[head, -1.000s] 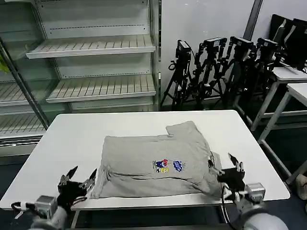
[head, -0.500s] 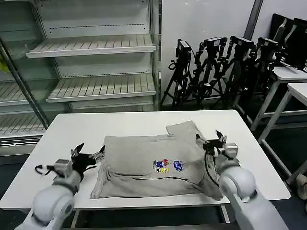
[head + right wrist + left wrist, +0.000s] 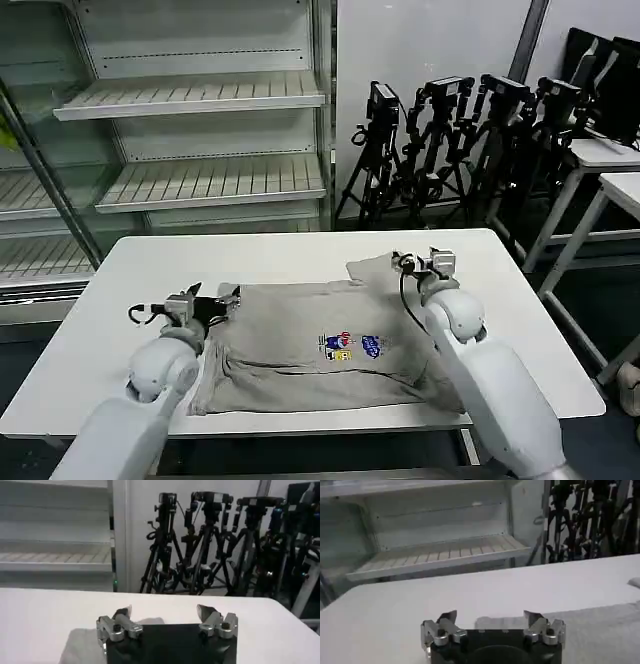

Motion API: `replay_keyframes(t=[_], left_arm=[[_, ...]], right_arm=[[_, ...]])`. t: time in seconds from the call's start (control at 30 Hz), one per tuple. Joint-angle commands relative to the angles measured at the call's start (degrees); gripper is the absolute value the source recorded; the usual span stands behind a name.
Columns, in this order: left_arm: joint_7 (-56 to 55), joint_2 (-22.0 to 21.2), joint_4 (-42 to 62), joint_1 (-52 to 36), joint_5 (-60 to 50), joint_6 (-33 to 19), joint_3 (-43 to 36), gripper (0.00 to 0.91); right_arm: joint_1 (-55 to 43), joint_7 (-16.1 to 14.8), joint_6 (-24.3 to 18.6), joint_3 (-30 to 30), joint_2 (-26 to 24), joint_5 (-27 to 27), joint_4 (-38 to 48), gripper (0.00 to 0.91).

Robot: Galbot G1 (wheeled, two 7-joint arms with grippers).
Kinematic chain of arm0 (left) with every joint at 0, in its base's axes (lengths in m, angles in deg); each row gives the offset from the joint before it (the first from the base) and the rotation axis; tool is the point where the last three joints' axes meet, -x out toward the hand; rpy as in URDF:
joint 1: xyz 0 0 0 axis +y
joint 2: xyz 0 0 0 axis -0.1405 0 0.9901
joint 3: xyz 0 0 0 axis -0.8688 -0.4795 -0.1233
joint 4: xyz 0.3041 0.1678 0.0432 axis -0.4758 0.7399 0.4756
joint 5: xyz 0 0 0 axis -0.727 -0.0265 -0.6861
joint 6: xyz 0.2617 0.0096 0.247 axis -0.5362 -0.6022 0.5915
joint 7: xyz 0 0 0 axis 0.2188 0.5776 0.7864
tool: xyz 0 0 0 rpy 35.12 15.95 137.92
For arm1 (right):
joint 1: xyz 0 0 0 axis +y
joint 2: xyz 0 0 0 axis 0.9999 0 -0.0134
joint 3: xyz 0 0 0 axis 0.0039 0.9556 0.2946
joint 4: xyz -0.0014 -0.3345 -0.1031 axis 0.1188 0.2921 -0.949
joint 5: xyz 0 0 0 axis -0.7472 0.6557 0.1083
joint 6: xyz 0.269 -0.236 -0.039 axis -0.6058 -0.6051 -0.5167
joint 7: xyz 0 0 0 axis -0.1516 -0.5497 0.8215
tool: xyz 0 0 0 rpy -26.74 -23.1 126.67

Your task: Fold and organize the clothes.

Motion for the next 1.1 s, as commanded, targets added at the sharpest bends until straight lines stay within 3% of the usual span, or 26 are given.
replay_keyframes(t=[0.03, 0.5, 0.53, 0.57, 0.6, 1.1], left_arm=[[-0.5, -2.8, 9.9, -7.2, 0.4, 0.0, -3.9, 0.907], [-0.2, -3.3, 11.7, -6.7, 1.3, 0.0, -3.9, 0.907], [-0.1, -3.3, 11.9, -6.7, 1.6, 0.0, -3.8, 0.524], [-0.1, -3.3, 12.0, -6.8, 1.9, 0.0, -3.7, 0.232], [0.0, -3.3, 12.3, -6.9, 2.0, 0.0, -3.7, 0.01], [1.0, -2.0, 12.2, -6.9, 4.8, 0.0, -2.8, 0.02]], right_arm=[[-5.9, -0.6, 0.2, 2.1, 1.8, 0.0, 9.5, 0.907], [-7.1, -2.7, 0.3, 0.6, 5.9, 0.2, 18.9, 0.907], [-7.0, -2.7, 0.3, 0.3, 6.2, 0.0, 18.9, 0.766], [-7.0, -2.7, 0.3, 0.1, 6.4, 0.0, 19.0, 0.151], [-7.0, -2.8, 0.3, 0.0, 6.6, 0.0, 19.3, 0.0], [-6.2, -2.8, 0.3, -0.3, 6.8, -5.8, 20.2, 0.0]])
